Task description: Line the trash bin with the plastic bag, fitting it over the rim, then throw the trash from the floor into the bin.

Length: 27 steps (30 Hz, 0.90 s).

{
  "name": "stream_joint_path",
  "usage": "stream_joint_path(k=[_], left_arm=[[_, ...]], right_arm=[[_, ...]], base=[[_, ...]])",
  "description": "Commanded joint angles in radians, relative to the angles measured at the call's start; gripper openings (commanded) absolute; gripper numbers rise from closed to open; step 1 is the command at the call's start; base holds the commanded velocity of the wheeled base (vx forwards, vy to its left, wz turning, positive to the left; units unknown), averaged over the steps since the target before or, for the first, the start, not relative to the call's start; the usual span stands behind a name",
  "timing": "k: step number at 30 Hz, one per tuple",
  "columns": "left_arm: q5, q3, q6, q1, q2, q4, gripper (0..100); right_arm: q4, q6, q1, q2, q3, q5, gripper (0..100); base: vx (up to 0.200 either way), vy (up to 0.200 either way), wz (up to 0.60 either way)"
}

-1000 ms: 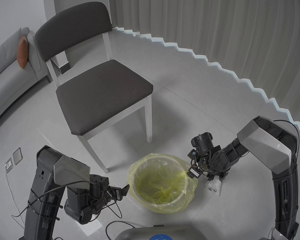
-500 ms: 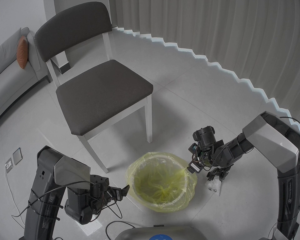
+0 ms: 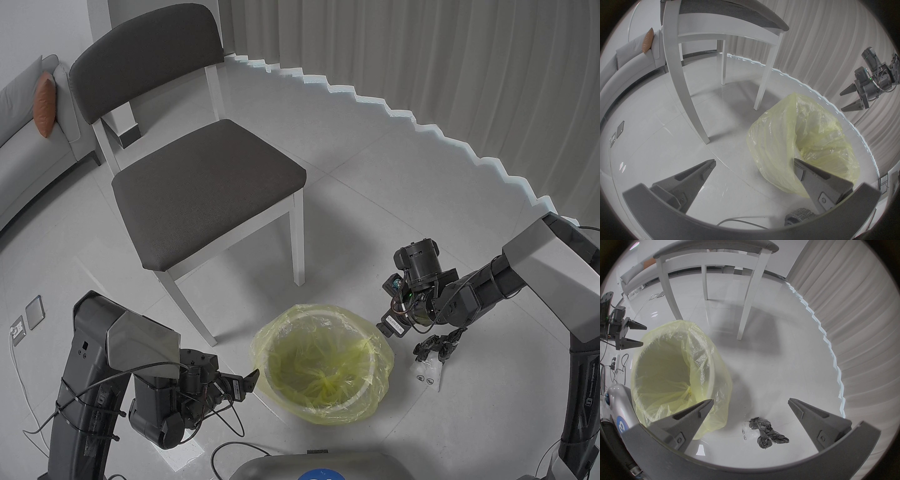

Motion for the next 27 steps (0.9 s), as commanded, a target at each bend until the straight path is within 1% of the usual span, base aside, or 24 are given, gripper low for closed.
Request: stream_joint_path(k=[1, 8, 18, 27], left_arm=[[0.002, 0.0, 0.0, 0.0, -0.002, -0.015, 100], [0.002, 0.0, 0.0, 0.0, -0.002, -0.016, 100], [0.002, -0.001, -0.002, 0.002, 0.0, -0.015, 100], [0.002, -0.001, -0.002, 0.003, 0.001, -0.015, 100]], right_arm=[[-0.001, -0.003, -0.011, 0.023, 0.006, 0.0, 100], [-0.004, -0.001, -0.025, 0.114, -0.011, 0.0, 100], [-0.01, -0.021, -0.022, 0.261, -0.1, -0.001, 100], [-0.01, -0.021, -0.034, 0.262, -0.111, -0.001, 100]], base=[[0.0, 0.0, 0.0], [0.0, 0.0, 0.0], [0.0, 0.0, 0.0], [0.0, 0.0, 0.0]])
